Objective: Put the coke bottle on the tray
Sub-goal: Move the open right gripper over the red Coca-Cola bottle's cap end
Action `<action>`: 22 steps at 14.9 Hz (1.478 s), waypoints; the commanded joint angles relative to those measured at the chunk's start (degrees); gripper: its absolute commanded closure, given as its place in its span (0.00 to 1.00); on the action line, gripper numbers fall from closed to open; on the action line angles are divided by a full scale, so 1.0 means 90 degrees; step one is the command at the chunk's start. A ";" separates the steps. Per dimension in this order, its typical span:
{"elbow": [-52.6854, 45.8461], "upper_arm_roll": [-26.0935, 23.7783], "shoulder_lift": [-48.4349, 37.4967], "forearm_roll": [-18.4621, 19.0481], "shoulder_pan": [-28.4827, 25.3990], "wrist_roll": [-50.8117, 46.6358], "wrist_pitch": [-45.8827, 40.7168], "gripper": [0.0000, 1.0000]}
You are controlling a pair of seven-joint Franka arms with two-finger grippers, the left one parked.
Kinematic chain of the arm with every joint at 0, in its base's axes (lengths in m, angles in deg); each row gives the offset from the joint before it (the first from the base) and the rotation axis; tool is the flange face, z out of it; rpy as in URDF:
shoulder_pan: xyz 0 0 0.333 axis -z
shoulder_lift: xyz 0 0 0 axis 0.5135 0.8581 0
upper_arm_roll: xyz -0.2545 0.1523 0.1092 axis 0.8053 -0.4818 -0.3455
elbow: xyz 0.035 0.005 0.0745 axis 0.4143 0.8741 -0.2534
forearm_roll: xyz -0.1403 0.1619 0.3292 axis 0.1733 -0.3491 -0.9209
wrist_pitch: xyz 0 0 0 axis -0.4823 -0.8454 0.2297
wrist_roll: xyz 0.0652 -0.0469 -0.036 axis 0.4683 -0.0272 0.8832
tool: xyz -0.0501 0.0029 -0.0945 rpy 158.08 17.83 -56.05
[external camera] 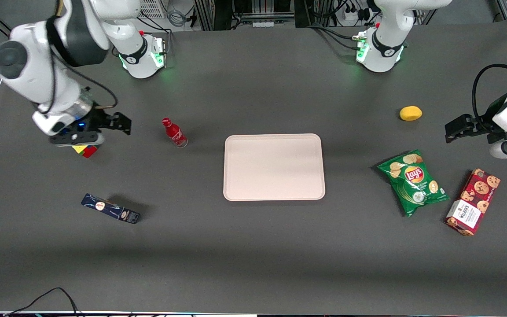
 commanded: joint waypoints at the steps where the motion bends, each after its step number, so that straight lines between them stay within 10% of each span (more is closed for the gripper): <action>1: 0.0867 -0.0440 -0.0456 -0.0131 0.0008 -0.0273 0.0630 0.00; 9: 0.1904 -0.1387 -0.0427 -0.0862 0.0008 -0.0361 0.1930 0.00; 22: 0.2236 -0.1671 -0.0172 -0.0883 0.0008 -0.0400 0.2380 0.00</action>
